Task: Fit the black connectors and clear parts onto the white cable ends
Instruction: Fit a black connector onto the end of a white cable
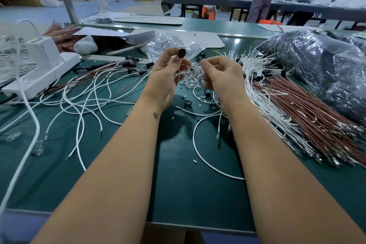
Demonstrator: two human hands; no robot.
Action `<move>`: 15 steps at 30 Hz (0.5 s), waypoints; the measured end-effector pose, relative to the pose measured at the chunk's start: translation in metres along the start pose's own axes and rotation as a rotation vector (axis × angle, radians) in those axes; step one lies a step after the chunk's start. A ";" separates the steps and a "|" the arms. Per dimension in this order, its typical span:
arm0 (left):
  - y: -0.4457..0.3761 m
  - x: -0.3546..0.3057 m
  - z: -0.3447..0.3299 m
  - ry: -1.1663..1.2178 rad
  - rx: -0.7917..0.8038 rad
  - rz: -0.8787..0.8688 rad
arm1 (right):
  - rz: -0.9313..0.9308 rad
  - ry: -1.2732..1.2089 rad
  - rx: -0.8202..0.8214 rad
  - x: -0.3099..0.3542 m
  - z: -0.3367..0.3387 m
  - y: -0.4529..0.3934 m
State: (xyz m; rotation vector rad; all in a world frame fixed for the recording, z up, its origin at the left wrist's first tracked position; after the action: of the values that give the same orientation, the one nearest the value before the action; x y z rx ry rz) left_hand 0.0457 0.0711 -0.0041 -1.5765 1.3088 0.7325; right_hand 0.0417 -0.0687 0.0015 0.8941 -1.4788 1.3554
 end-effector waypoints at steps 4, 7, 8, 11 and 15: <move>0.000 0.000 0.000 -0.047 0.019 -0.005 | -0.056 -0.184 0.036 0.004 -0.002 -0.001; -0.001 0.003 0.002 -0.305 -0.060 -0.022 | -0.086 -0.280 0.041 0.006 -0.001 -0.001; -0.001 0.004 0.003 -0.390 -0.084 -0.025 | -0.095 -0.295 0.032 0.006 0.000 -0.001; -0.001 0.006 0.003 -0.494 -0.119 -0.045 | -0.131 -0.328 -0.004 0.006 0.004 -0.001; 0.000 0.003 0.003 -0.561 -0.141 -0.084 | -0.158 -0.319 -0.007 0.004 0.007 -0.001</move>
State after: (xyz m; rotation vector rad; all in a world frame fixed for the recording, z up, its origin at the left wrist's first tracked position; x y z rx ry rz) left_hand 0.0468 0.0723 -0.0080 -1.3816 0.7886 1.1336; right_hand 0.0403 -0.0755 0.0058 1.2394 -1.6103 1.1280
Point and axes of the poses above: each hand's wrist, its own y-axis away from the middle knuckle, its own z-axis out of the back of the hand, x = y × z, the point moved 4 cm from there along -y, towards the middle knuckle, and after that the axes turned 1 degree about -x, right-handed, at the moved point
